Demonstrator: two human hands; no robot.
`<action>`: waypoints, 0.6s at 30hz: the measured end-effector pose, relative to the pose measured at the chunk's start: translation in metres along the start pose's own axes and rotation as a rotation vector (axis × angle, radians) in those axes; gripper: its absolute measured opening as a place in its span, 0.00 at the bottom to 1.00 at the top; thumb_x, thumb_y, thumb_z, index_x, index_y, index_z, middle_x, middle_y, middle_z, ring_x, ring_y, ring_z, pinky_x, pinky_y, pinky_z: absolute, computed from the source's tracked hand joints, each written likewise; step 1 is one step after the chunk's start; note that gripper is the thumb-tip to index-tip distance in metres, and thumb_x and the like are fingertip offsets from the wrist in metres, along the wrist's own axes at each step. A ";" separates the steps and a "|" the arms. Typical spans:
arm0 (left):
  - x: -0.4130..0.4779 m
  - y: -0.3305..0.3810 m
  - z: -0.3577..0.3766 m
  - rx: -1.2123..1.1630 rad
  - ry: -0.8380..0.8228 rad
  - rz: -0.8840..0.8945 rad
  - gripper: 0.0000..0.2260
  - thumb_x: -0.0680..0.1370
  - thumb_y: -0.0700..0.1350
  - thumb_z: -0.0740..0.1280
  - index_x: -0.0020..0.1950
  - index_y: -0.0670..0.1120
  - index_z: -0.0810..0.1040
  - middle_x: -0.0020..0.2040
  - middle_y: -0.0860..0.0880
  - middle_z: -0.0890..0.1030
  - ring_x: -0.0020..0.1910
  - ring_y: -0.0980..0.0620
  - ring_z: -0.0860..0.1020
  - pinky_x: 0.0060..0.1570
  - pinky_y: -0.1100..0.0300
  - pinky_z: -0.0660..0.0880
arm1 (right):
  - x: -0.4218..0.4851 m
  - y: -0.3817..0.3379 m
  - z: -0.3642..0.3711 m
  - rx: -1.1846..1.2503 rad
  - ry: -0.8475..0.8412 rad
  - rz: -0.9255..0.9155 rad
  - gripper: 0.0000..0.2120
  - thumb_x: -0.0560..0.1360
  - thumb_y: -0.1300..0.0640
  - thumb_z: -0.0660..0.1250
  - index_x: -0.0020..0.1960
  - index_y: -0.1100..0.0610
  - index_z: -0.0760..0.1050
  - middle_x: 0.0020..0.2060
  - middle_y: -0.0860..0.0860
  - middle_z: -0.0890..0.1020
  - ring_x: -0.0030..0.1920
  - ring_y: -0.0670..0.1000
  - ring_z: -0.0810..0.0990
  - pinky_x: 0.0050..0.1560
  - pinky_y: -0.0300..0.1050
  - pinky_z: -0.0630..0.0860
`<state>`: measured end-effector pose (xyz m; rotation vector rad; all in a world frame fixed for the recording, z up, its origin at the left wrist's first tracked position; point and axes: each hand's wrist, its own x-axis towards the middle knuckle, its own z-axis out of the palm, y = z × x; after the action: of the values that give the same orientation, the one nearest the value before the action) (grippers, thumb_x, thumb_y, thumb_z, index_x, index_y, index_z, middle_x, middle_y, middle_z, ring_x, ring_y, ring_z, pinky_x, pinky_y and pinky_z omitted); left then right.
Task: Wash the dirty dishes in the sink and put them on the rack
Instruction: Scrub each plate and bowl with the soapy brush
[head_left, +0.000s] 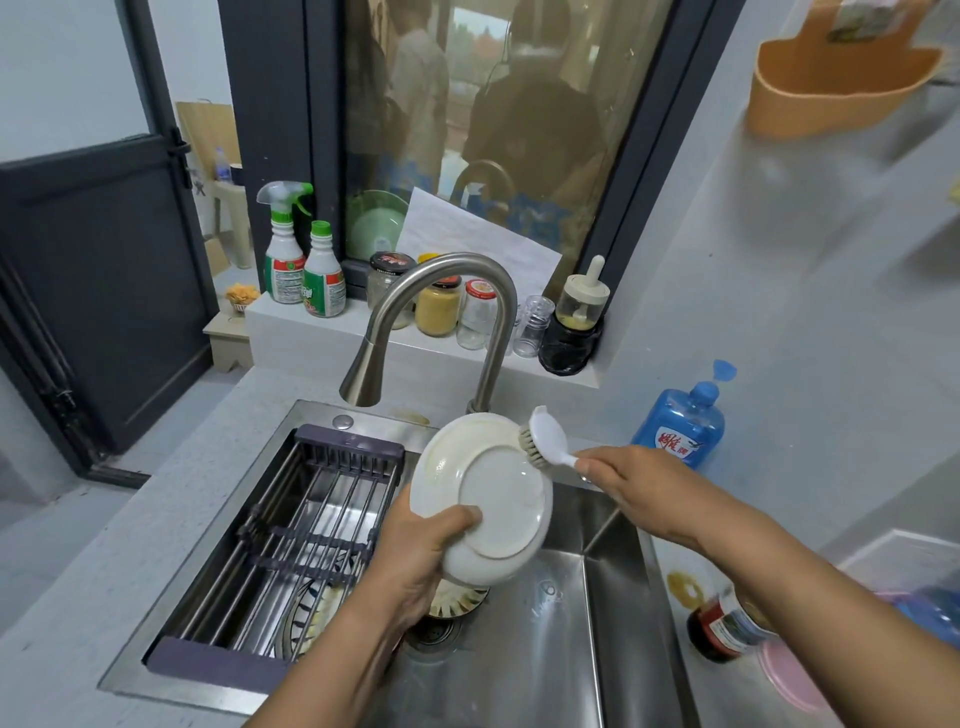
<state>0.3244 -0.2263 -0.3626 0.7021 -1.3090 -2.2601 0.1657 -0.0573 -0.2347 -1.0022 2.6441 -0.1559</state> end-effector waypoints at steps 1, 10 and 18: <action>0.000 0.002 -0.001 0.087 -0.017 0.014 0.26 0.62 0.36 0.75 0.60 0.46 0.80 0.53 0.44 0.86 0.54 0.44 0.84 0.51 0.47 0.83 | -0.001 -0.004 -0.003 -0.011 -0.003 -0.024 0.18 0.83 0.36 0.52 0.67 0.35 0.74 0.60 0.45 0.82 0.62 0.53 0.78 0.66 0.56 0.73; -0.008 0.003 0.003 0.417 -0.120 0.076 0.20 0.69 0.30 0.75 0.53 0.51 0.80 0.45 0.52 0.85 0.45 0.54 0.82 0.36 0.64 0.79 | -0.010 -0.029 -0.022 -0.198 -0.054 -0.136 0.19 0.83 0.35 0.50 0.66 0.37 0.73 0.54 0.46 0.82 0.56 0.52 0.79 0.57 0.54 0.77; -0.001 0.017 -0.005 -0.092 -0.088 0.005 0.29 0.62 0.35 0.76 0.63 0.43 0.78 0.56 0.40 0.85 0.57 0.40 0.83 0.48 0.49 0.82 | 0.001 0.011 -0.008 0.263 0.002 0.078 0.16 0.82 0.38 0.58 0.59 0.45 0.79 0.31 0.44 0.75 0.23 0.41 0.71 0.24 0.34 0.66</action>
<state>0.3301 -0.2374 -0.3494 0.5728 -1.2356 -2.3541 0.1557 -0.0492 -0.2299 -0.8111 2.5732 -0.4731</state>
